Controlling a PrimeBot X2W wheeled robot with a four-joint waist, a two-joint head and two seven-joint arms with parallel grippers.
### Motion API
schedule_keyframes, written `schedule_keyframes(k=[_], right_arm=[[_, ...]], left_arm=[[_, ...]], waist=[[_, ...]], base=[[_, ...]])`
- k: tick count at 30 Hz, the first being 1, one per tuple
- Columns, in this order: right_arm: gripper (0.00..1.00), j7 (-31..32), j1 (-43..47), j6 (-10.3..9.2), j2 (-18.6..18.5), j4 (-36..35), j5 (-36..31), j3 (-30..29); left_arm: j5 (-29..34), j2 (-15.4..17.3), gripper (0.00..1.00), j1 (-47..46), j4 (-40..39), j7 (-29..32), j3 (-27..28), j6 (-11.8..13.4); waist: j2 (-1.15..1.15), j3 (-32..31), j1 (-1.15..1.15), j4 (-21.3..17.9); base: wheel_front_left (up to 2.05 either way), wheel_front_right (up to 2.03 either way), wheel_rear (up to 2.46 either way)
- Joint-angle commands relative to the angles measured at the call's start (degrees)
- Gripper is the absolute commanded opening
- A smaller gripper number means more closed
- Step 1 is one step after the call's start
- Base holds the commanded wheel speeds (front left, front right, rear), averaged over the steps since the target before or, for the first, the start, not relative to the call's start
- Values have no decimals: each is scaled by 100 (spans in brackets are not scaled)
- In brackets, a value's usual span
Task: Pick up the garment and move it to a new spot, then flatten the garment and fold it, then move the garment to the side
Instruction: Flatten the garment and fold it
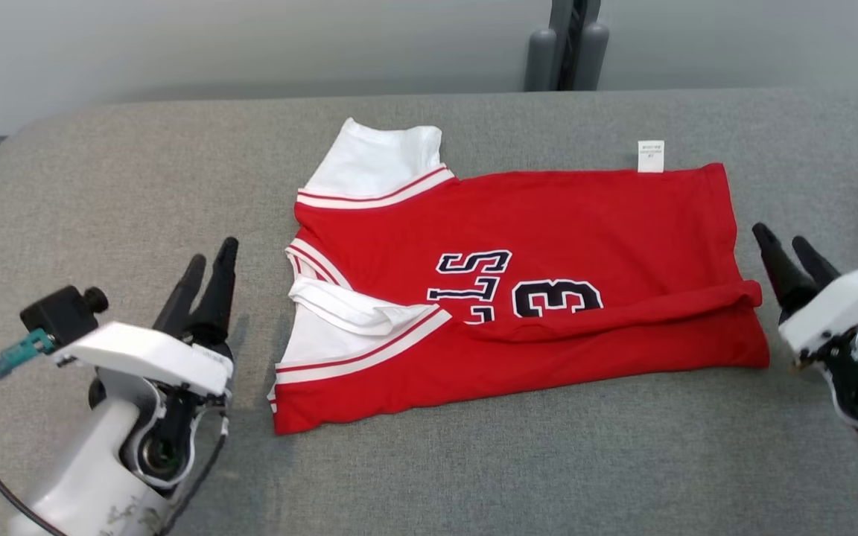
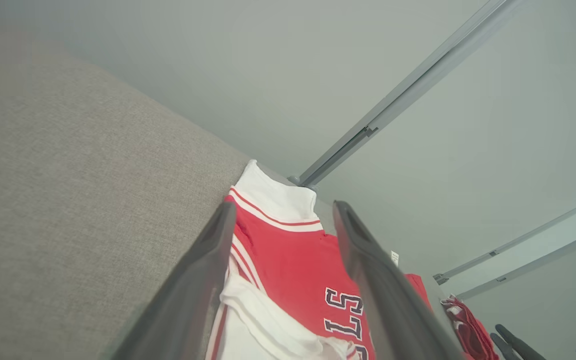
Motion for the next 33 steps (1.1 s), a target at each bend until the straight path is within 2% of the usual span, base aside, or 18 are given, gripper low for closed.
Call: schedule_keyframes(k=[1,4,7,9,10,11,14,15,16,18,25,33], right_arm=[[100,-346,235,-2,-56,-120,-155,53],[100,-782,597,-2,-107,-239,-386,68],[100,-923,952,-2,-50,-325,-630,-121],[100,-942,1264,-2,29,-489,-1092,-727],[100,-936,1555,-2,217,-631,-1485,-1147],[100,-936,1677,-1,317,-708,-1683,-1343],[100,-939,1984,-2,552,-903,-2196,-1890],[100,-939,1984,-2,552,-903,-2196,-1890],[100,-939,2198,-2,756,-992,-2446,-2170],[100,-939,2340,-2,900,-1066,-2678,-2341],[100,-939,2511,-2,1092,-1217,-3047,-2641],[100,-917,2536,-2,1189,-1337,-3071,-2712]], left_arm=[[157,-114,100,158,39,-56,121,64],[518,-287,100,392,25,-91,543,184],[1104,-621,100,812,-124,-90,1136,339],[1735,-920,100,1200,-365,-92,1663,427],[2218,-1083,100,1433,-483,-93,1874,511],[2448,-1167,100,1556,-516,-93,1952,559],[2904,-1359,100,1812,-471,-93,2034,625],[2904,-1359,100,1812,-471,-93,2034,625],[3042,-1429,100,1907,-341,-95,2019,669],[3194,-1470,100,1948,-201,-94,1925,685],[3414,-1518,100,1907,375,-13,1711,893],[3315,-1648,100,1698,1035,138,1741,1183]], waist=[[0,-132,0,13],[0,-303,0,28],[0,-448,0,16],[0,-519,0,-30],[0,-528,0,-62],[0,-537,0,-82],[0,-537,0,-141],[0,-537,0,-141],[0,-525,0,-174],[0,-500,0,-200],[0,-432,0,-278],[0,-395,0,-383]], base=[[0,0,0],[0,0,0],[0,0,0],[0,0,0],[0,0,0],[0,0,0],[0,0,0],[0,0,0],[0,0,0],[0,0,0],[0,0,0],[0,0,0]])
